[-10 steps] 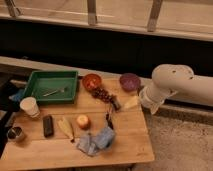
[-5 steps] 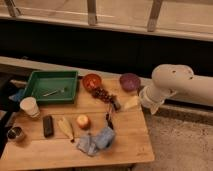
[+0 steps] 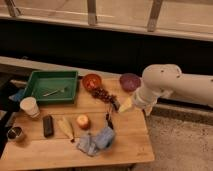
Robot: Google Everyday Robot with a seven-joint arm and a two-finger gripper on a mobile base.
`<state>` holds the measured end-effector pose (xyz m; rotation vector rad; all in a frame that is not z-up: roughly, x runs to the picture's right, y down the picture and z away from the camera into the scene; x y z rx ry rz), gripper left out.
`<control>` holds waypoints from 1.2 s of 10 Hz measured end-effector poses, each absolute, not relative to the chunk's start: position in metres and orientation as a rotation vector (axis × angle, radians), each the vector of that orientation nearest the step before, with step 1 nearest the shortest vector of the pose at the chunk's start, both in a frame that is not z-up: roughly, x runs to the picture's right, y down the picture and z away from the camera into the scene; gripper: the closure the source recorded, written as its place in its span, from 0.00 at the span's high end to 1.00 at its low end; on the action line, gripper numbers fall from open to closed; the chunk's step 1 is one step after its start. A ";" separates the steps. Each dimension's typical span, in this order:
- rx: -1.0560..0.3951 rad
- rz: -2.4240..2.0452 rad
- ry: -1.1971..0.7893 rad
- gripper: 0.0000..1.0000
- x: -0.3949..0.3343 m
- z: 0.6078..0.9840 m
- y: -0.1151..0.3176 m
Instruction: Place sponge in purple bowl
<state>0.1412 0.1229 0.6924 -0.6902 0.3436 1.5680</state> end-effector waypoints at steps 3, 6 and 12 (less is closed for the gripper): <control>-0.774 1.512 0.396 0.80 0.112 0.717 0.162; -0.869 1.438 0.427 0.80 0.078 0.721 0.193; -0.892 1.408 0.429 0.80 0.071 0.720 0.199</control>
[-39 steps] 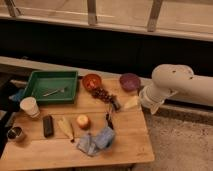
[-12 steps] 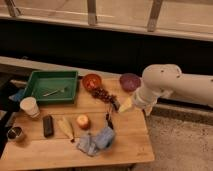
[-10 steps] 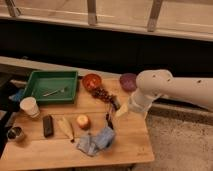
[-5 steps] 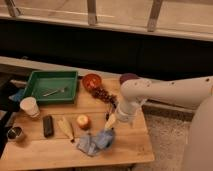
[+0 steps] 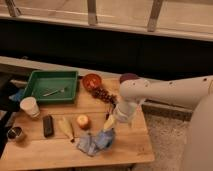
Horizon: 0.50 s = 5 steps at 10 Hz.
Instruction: Place sponge in purple bowl
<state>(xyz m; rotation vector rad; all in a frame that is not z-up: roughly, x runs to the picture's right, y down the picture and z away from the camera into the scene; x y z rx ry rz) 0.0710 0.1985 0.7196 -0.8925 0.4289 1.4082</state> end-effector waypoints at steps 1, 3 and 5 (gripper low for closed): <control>-0.899 1.409 0.434 0.80 0.071 0.722 0.200; -0.918 1.396 0.429 0.80 0.064 0.731 0.206; -0.932 1.393 0.428 0.80 0.060 0.735 0.208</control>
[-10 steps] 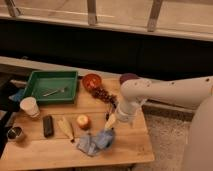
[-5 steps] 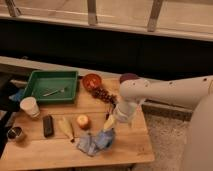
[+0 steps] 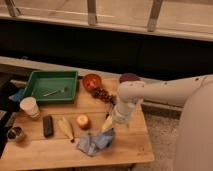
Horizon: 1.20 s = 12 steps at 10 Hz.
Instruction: Place sponge in purple bowl
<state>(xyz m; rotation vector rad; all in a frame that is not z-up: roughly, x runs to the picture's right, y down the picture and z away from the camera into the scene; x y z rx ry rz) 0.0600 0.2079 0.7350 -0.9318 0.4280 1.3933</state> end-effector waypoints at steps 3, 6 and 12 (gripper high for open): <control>-0.940 1.375 0.424 0.76 0.052 0.736 0.211; -0.940 1.352 0.420 0.51 0.044 0.738 0.213; -0.872 1.372 0.403 0.00 0.056 0.722 0.195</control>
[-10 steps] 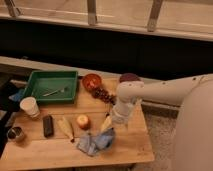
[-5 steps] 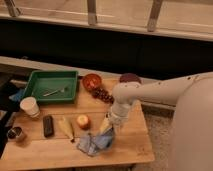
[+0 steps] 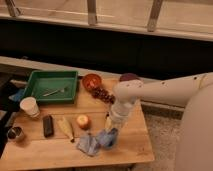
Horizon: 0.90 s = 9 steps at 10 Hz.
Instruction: Place sponge in purple bowl
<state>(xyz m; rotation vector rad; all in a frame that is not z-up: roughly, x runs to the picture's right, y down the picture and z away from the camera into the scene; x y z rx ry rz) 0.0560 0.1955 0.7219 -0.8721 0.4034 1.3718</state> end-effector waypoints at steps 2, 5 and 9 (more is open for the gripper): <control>-0.840 1.387 0.384 0.00 0.062 0.713 0.183; -0.814 1.406 0.345 0.00 0.067 0.706 0.171; -0.773 1.435 0.279 0.00 0.075 0.694 0.147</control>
